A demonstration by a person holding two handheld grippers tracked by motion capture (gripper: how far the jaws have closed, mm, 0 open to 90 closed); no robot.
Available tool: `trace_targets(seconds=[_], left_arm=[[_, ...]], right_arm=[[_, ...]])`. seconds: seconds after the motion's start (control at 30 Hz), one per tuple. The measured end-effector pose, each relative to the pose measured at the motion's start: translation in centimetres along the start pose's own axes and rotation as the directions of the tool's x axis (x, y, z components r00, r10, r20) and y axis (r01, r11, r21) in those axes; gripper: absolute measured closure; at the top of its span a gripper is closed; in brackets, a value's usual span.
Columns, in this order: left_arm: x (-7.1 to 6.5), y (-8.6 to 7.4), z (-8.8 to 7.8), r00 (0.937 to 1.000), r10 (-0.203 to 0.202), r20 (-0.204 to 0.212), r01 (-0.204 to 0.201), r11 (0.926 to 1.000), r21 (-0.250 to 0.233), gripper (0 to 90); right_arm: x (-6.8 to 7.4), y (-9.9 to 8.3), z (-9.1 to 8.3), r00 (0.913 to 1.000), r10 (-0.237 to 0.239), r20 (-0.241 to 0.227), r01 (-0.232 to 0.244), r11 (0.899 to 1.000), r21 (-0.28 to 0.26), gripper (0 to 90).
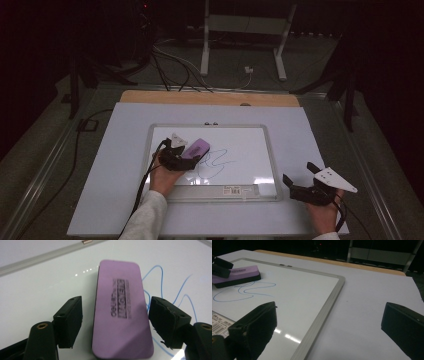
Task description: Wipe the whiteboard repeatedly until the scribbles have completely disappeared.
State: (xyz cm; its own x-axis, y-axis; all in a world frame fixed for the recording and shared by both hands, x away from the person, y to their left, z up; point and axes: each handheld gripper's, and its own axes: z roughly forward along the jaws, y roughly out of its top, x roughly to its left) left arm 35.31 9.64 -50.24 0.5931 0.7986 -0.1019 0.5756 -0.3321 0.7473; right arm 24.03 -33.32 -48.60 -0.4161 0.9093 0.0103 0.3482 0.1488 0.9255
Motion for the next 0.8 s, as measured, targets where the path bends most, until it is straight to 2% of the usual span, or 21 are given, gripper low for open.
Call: trace_targets(seconds=[0.2,0.4,0.57,0.8], left_arm=[[-0.2,0.6,0.9,0.9999,-0.010,0.006,0.010,0.9999,0.005,30.6],[-0.2,0.5,1.4,0.9999,0.004,0.015,-0.004,0.9996,0.029,40.8],[0.0,0.7,1.4,0.9999,-0.003,-0.011,0.003,0.9992,0.039,41.5],[1.5,0.7,1.1,0.9976,-0.033,-0.061,0.036,0.9984,0.044,41.6]], right_arm=[[0.0,0.0,0.0,1.0000,0.001,-0.001,-0.001,1.000,-0.001,0.8],[-0.1,0.0,0.0,1.0000,0.001,-0.002,-0.001,1.000,-0.002,0.8],[-0.1,0.0,0.0,1.0000,0.001,-0.002,-0.001,1.000,-0.001,0.8],[0.0,0.0,0.0,1.0000,0.001,-0.002,-0.001,1.000,-0.001,0.8]])
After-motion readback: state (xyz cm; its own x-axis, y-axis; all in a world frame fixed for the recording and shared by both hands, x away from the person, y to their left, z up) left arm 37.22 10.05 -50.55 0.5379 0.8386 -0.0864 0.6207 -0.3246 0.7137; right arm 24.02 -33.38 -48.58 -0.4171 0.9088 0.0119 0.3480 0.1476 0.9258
